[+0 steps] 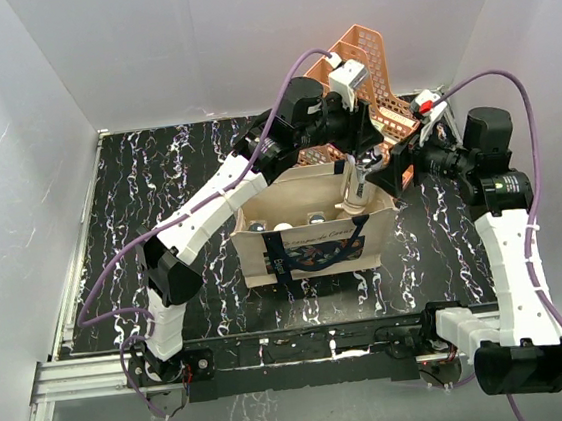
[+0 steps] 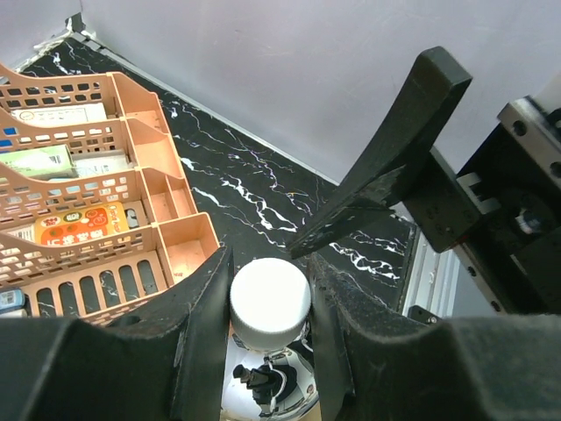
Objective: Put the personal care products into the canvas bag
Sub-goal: Adjust the object.
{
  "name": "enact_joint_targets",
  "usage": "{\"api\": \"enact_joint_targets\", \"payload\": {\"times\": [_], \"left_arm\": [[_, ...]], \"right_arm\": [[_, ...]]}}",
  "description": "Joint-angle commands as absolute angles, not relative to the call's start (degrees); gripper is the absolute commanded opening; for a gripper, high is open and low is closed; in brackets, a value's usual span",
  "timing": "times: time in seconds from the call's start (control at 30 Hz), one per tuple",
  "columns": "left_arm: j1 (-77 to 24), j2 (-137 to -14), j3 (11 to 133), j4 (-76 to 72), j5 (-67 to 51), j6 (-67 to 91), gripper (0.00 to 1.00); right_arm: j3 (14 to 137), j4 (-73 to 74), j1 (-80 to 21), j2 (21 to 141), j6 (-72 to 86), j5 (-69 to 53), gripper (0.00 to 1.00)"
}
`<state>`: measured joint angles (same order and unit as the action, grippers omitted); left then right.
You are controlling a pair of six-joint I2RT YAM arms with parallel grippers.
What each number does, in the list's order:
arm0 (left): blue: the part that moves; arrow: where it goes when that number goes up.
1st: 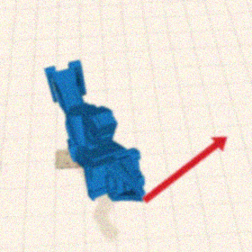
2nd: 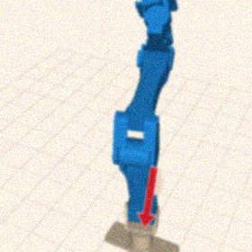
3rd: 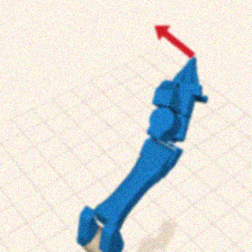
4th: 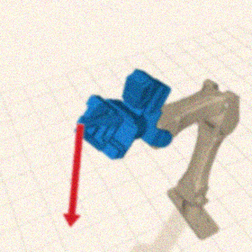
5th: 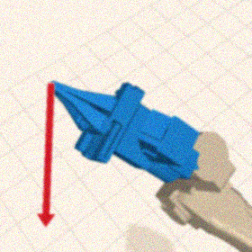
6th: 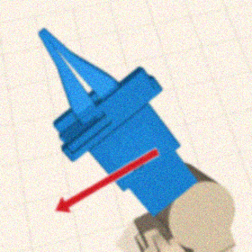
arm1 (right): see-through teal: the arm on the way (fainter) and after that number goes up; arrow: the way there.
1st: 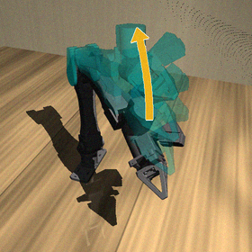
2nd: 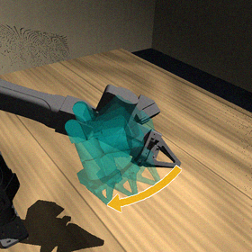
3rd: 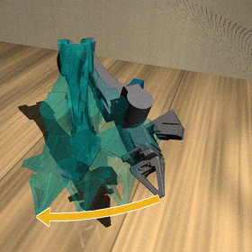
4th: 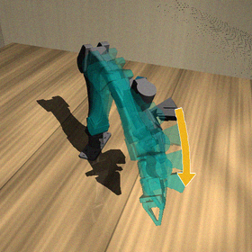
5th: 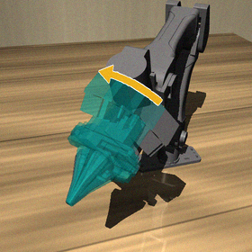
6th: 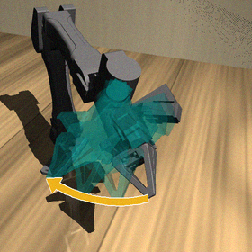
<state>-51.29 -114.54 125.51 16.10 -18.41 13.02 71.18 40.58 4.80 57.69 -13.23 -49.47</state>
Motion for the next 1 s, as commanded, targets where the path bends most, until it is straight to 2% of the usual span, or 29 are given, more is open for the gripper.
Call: {"api": "enact_joint_targets", "payload": {"times": [0.0, 0.17, 0.37, 0.87, 0.97], "left_arm": [[-51.6, -108.6, 127.5, 14.3, -20.8, 19.5, 0.00], [-51.5, -109.1, 128.0, 14.2, -21.7, 21.8, 0.00], [-51.5, -109.0, 127.9, 14.5, -22.9, 23.9, 0.00], [-50.4, -106.8, 124.5, 14.1, -26.7, 25.9, 0.00], [-50.1, -106.2, 123.3, 13.7, -27.4, 26.1, 0.00]], "right_arm": [[68.4, 29.0, 3.3, 56.9, -10.3, -49.1, 0.96], [67.0, 24.3, 0.5, 58.0, -7.8, -47.5, 0.98], [65.3, 21.7, -2.4, 57.7, -7.7, -40.3, 0.98], [64.6, 25.2, -2.4, 54.3, -13.8, -27.7, 0.78], [64.8, 26.3, -2.4, 53.8, -15.1, -26.3, 0.76]]}}
